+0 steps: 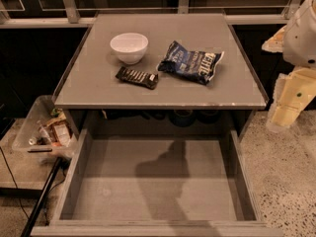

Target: Place blue chip bag into top drawer

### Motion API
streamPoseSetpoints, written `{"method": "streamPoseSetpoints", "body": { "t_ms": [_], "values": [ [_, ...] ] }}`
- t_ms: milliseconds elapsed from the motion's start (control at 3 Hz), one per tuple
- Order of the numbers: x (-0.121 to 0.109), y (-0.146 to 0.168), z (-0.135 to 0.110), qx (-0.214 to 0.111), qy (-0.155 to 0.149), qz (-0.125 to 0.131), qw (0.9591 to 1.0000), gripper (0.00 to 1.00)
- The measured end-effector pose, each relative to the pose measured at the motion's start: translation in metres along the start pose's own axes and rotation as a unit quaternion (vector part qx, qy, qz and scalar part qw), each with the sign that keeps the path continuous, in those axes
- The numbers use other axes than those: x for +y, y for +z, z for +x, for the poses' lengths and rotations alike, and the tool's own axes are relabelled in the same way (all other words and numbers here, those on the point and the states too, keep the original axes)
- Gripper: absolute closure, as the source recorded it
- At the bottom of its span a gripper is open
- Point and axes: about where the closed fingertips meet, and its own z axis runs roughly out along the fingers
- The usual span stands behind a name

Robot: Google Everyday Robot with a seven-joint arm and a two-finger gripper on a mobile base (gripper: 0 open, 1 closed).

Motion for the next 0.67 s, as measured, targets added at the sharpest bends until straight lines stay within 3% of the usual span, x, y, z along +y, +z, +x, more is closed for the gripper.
{"method": "streamPoseSetpoints", "body": {
  "t_ms": [333,667],
  "values": [
    [-0.001,-0.001,-0.002,-0.003,-0.003,0.004,1.0,0.0],
    [-0.009,0.004,-0.023,-0.047,-0.023,0.008,0.9986,0.0]
  ]
}}
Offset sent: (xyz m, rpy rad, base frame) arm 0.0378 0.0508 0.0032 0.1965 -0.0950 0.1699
